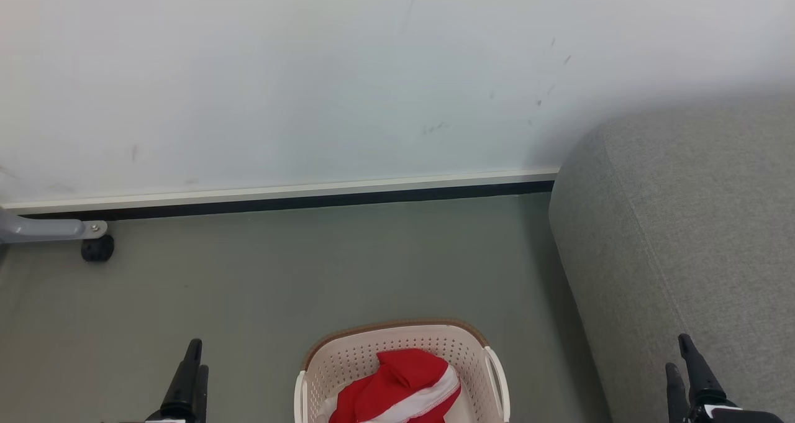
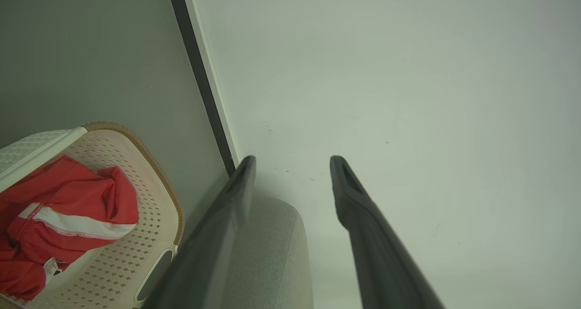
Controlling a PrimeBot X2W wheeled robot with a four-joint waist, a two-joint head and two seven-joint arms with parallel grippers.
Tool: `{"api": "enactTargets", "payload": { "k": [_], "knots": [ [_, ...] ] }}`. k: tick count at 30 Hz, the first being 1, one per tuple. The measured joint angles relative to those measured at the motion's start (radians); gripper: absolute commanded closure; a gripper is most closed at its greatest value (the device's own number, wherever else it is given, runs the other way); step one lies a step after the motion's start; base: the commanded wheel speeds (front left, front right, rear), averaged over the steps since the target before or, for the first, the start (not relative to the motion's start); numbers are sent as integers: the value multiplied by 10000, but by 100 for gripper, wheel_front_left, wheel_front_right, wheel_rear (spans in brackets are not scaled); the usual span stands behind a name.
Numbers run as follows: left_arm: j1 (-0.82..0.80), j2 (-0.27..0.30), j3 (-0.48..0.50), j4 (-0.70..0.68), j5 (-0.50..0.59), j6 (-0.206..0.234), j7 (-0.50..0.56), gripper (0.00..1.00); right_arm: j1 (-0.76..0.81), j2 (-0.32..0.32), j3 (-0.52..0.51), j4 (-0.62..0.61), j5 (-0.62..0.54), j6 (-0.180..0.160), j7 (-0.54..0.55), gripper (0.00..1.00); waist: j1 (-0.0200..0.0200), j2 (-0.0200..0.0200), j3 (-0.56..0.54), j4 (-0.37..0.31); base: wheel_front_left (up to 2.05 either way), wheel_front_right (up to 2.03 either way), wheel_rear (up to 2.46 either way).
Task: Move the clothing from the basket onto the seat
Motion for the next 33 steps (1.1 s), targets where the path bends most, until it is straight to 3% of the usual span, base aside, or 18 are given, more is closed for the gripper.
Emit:
{"api": "enactTargets", "payload": {
  "k": [10, 16, 33],
  "knots": [
    [0, 6, -345, -178, 525, 77, -422, 0, -14, -4, 307, -221, -174, -15, -366, 0, 0, 0, -52, -15, 0, 0, 0],
    [0, 10, -476, -353, 809, 176, -598, 0, -7, -8, 443, -332, -520, -188, -552, 0, 0, 0, -76, -20, 0, 0, 0],
    [-4, 230, -1110, -961, 3565, 660, -1216, 0, 21, -23, 1156, -1037, -2989, -777, -1177, 0, 0, 0, -159, -52, 0, 0, 0]
  ]
}}
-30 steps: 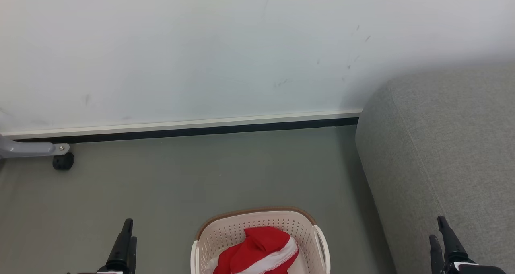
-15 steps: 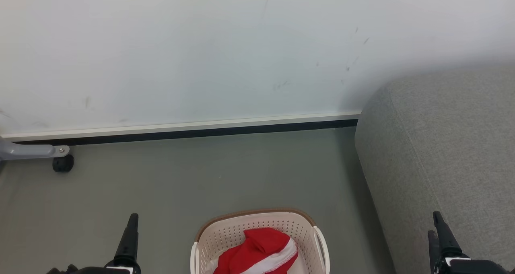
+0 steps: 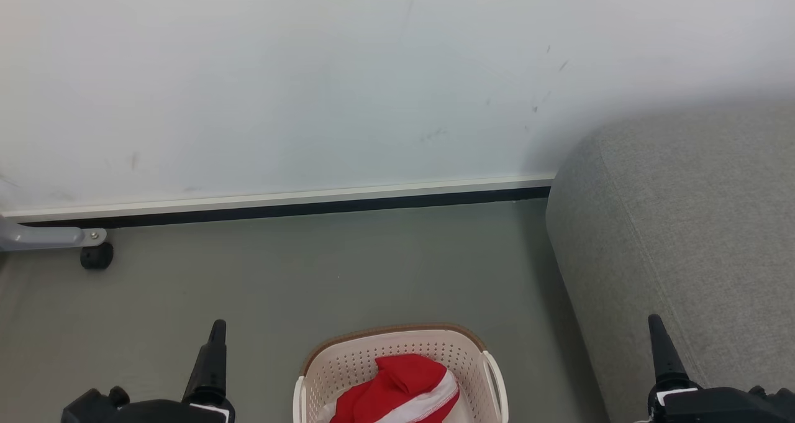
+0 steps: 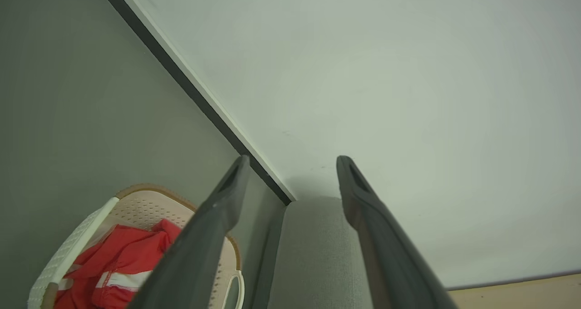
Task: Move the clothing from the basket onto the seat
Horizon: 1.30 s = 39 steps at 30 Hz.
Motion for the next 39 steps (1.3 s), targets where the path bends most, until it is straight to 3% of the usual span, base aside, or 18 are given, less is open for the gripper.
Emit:
{"api": "enactTargets", "payload": {
  "k": [17, 39],
  "knots": [
    [9, 499, -640, -301, 3198, 564, -625, 0, 99, -184, 932, -268, -2755, -401, -627, 0, 0, 0, -75, -103, 0, 0, 0],
    [402, 890, -1093, -479, 6544, 1101, -1425, 0, 100, -395, 1988, -462, -5854, -911, -1427, 0, 0, 0, -191, -293, 0, 0, 0]
  ]
}}
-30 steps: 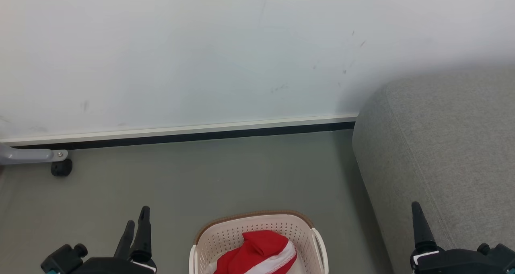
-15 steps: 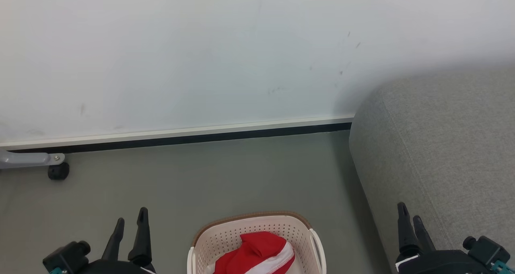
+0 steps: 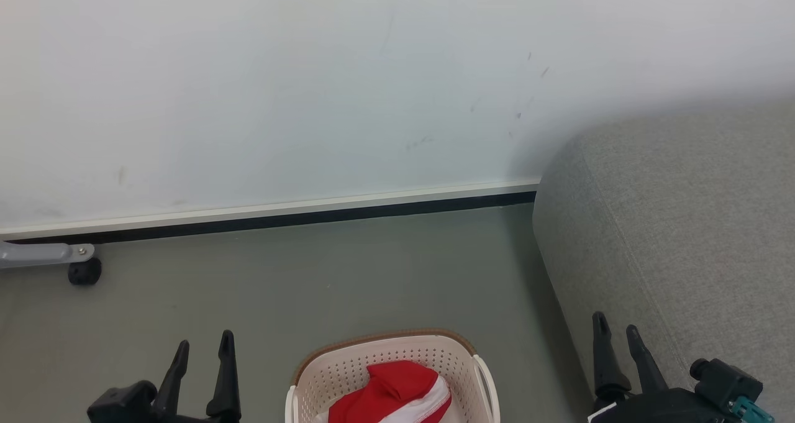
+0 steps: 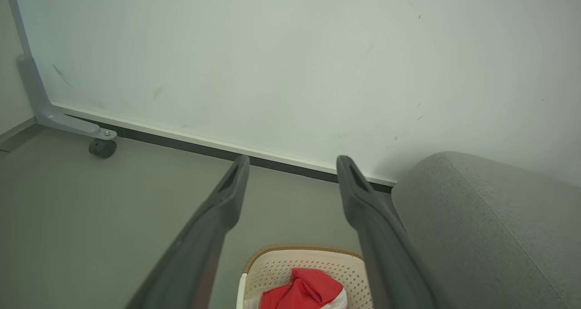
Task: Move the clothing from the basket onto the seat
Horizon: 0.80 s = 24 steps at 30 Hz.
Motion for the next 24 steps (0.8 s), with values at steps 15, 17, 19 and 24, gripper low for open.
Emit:
{"api": "enactTargets", "payload": {
  "k": [15, 17, 19, 24],
  "knots": [
    [376, 171, -242, -211, 2059, 355, -554, 0, 13, -86, 654, -105, -1912, -261, -556, 0, 0, 0, -72, -146, 0, 0, 0],
    [379, 182, -247, -226, 2341, 431, -637, 0, 15, -105, 729, -119, -2199, -265, -629, 0, 0, 0, -75, -160, 0, 0, 0],
    [395, 201, -253, -240, 2539, 447, -690, 0, 15, -113, 807, -146, -2408, -313, -709, 0, 0, 0, -77, -174, 0, 0, 0],
    [558, 234, -301, -270, 3160, 616, -892, 0, 17, -132, 1001, -198, -3012, -412, -851, 0, 0, 0, -80, -206, 0, 0, 0]
  ]
}}
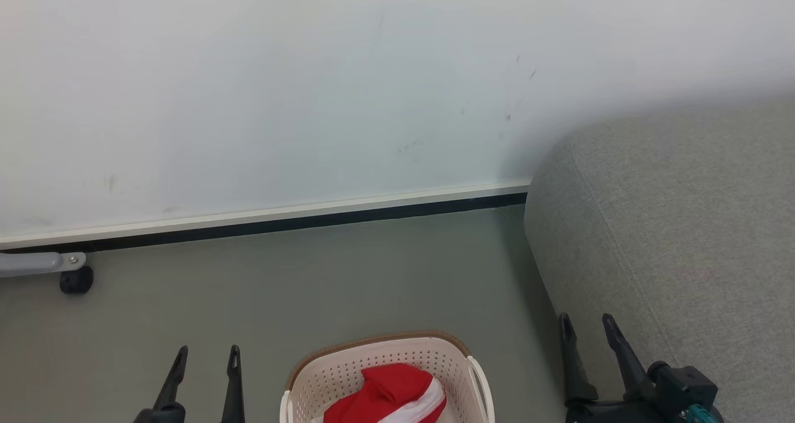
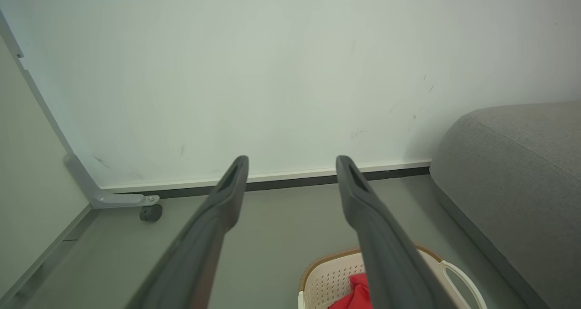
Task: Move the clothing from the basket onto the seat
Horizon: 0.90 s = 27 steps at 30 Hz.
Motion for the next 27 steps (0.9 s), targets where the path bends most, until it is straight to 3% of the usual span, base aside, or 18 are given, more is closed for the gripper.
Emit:
{"api": "enactTargets", "payload": {
  "k": [27],
  "knots": [
    [1, -21, 203, 19, 320, -13, -56, 0, 5, 2, 17, 50, -349, 46, -86, 0, 0, 0, 78, -20, 0, 0, 0]
  ]
}}
